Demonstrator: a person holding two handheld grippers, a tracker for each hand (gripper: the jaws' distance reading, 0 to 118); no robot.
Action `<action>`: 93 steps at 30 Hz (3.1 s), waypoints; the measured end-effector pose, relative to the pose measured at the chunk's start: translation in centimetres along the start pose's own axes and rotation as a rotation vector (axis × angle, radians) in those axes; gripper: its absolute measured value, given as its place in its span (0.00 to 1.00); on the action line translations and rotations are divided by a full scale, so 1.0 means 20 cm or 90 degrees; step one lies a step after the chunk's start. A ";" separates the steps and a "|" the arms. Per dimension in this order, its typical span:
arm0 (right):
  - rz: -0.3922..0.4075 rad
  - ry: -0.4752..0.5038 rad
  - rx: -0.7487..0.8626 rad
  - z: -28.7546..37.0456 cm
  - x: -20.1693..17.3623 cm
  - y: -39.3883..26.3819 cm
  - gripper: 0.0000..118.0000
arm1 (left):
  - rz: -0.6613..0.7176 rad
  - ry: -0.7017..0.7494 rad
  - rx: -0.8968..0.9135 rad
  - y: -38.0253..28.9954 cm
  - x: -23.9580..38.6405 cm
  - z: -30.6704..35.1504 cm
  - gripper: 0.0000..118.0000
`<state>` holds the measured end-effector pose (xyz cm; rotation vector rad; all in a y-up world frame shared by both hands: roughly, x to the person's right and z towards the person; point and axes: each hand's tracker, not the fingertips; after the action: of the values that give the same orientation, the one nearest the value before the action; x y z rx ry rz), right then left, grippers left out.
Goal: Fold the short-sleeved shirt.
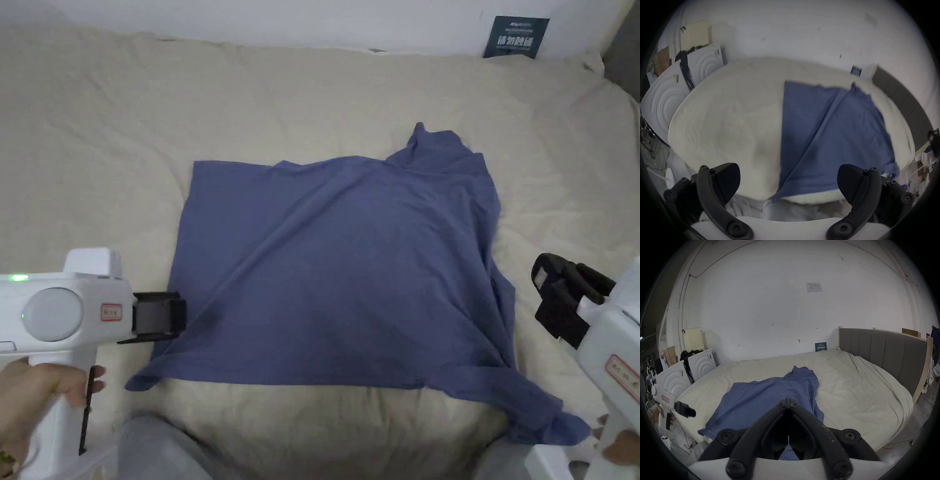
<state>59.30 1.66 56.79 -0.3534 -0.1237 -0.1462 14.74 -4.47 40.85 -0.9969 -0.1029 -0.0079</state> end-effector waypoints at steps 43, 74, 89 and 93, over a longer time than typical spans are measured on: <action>0.033 -0.028 -0.463 -0.34 0.42 -0.48 0.08 | 0.084 -0.045 0.047 -0.19 0.05 0.00 0.02; 0.110 -0.104 -0.409 -1.70 0.28 0.32 0.25 | 0.114 0.048 0.019 0.96 0.21 -0.81 0.61; 0.104 -0.070 -0.051 -0.74 0.16 0.42 1.00 | -0.017 0.069 0.383 0.50 0.22 0.01 1.00; 0.087 -0.063 0.034 -0.42 0.07 0.33 1.00 | -0.026 0.095 0.439 0.27 0.25 0.16 1.00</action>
<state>62.52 4.57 47.00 -0.3147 -0.2006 0.0105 19.68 1.32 38.50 -0.3037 0.0139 -0.0785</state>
